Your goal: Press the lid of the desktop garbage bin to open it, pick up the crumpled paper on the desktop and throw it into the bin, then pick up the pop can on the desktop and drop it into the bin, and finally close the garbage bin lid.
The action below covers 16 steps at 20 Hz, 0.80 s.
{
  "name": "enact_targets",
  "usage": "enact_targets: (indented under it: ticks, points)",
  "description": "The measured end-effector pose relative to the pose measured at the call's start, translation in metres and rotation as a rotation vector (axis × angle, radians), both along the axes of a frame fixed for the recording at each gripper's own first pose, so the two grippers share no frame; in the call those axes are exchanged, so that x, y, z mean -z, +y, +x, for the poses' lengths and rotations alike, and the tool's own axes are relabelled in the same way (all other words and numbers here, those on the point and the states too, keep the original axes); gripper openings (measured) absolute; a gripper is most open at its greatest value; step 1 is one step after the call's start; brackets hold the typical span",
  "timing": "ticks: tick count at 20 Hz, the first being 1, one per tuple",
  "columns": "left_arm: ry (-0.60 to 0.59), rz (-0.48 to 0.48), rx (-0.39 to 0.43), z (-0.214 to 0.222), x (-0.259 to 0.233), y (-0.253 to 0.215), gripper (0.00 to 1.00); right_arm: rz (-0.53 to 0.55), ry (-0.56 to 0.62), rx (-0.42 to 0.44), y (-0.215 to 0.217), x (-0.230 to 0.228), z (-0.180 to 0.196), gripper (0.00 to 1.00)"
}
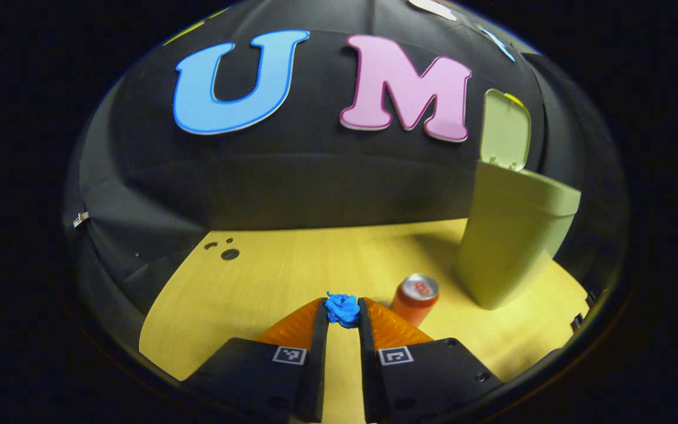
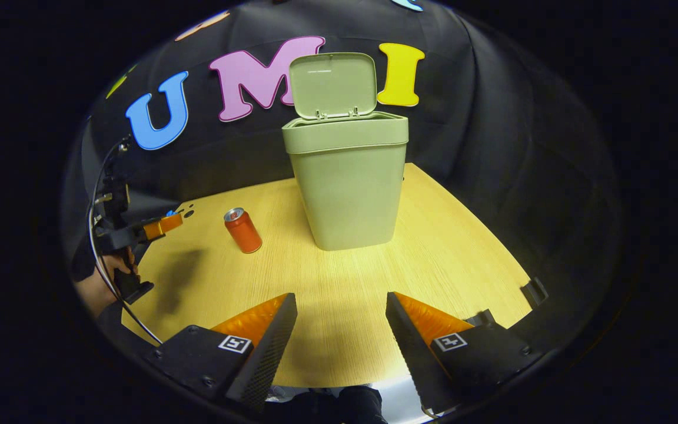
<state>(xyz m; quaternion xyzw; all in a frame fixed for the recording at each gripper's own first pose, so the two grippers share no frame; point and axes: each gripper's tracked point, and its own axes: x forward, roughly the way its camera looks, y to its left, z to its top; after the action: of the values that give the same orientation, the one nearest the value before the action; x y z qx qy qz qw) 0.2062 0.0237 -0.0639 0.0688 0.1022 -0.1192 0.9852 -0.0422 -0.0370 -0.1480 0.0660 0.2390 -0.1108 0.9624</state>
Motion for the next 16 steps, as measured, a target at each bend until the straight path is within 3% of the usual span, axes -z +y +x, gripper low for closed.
enact_targets:
  ticks: [5, 9, 16]
  points:
    - [-0.079, -0.034, 0.098, -0.007, -0.064, -0.062, 0.27, -0.001, -0.015, -0.028, -0.019, -0.009, 0.017, 0.97]
    - [-0.127, -0.05, 0.176, -0.019, -0.102, -0.116, 0.3, 0.035, -0.043, -0.053, -0.027, -0.015, 0.034, 0.99]
    - [-0.172, -0.056, 0.315, -0.03, -0.134, -0.223, 0.27, 0.083, -0.073, -0.11, -0.039, -0.018, 0.056, 0.98]
